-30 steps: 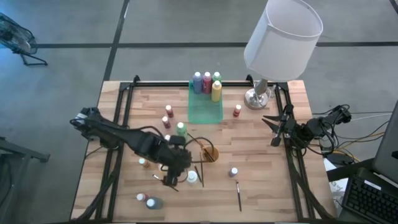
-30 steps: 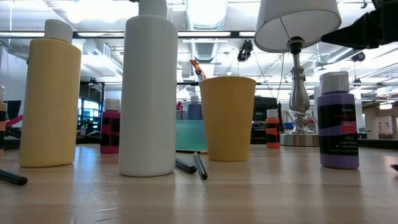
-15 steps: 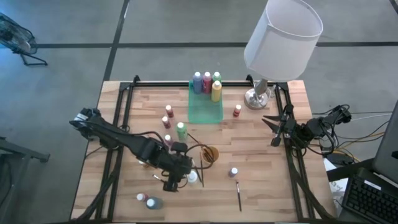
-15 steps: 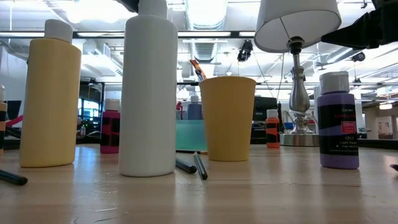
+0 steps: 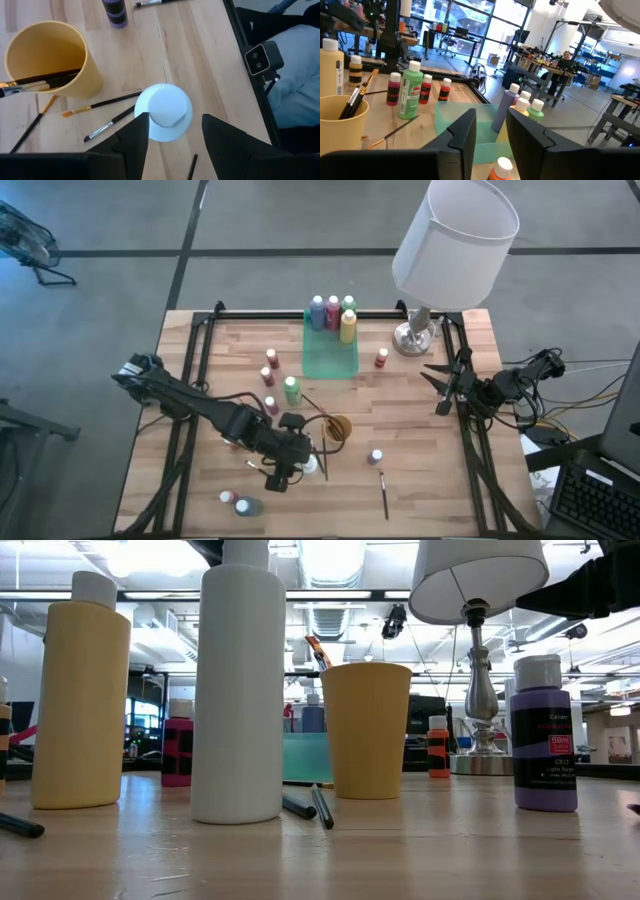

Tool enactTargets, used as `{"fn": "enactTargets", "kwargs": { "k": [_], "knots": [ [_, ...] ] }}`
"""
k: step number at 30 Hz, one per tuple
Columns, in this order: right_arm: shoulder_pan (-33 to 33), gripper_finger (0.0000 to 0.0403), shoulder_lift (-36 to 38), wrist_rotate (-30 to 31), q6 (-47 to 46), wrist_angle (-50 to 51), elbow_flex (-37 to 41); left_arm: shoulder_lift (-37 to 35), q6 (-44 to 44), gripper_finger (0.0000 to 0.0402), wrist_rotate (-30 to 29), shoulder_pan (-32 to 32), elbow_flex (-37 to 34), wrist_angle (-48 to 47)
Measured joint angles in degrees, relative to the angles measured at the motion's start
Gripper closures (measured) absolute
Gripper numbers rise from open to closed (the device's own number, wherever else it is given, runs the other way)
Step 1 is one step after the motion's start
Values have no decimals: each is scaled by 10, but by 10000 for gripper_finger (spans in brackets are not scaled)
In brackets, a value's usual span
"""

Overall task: Pick & Place Paint Supplies
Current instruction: Put the white paint bottle into the green bin

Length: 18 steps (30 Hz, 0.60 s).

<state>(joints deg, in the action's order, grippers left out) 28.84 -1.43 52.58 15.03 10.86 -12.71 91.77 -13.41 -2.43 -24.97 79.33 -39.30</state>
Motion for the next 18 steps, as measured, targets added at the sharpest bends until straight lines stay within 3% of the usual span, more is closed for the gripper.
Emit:
{"fn": "enactTargets", "kwargs": {
  "k": [10, 18],
  "knots": [
    [0, 284, 0, 0, 0, 0, 0, 10, 23, 213, -4, 0, 0, 28],
    [0, 307, 0, 0, 0, 0, 0, 24, 25, 213, -24, 0, 0, 24]
  ]
}}
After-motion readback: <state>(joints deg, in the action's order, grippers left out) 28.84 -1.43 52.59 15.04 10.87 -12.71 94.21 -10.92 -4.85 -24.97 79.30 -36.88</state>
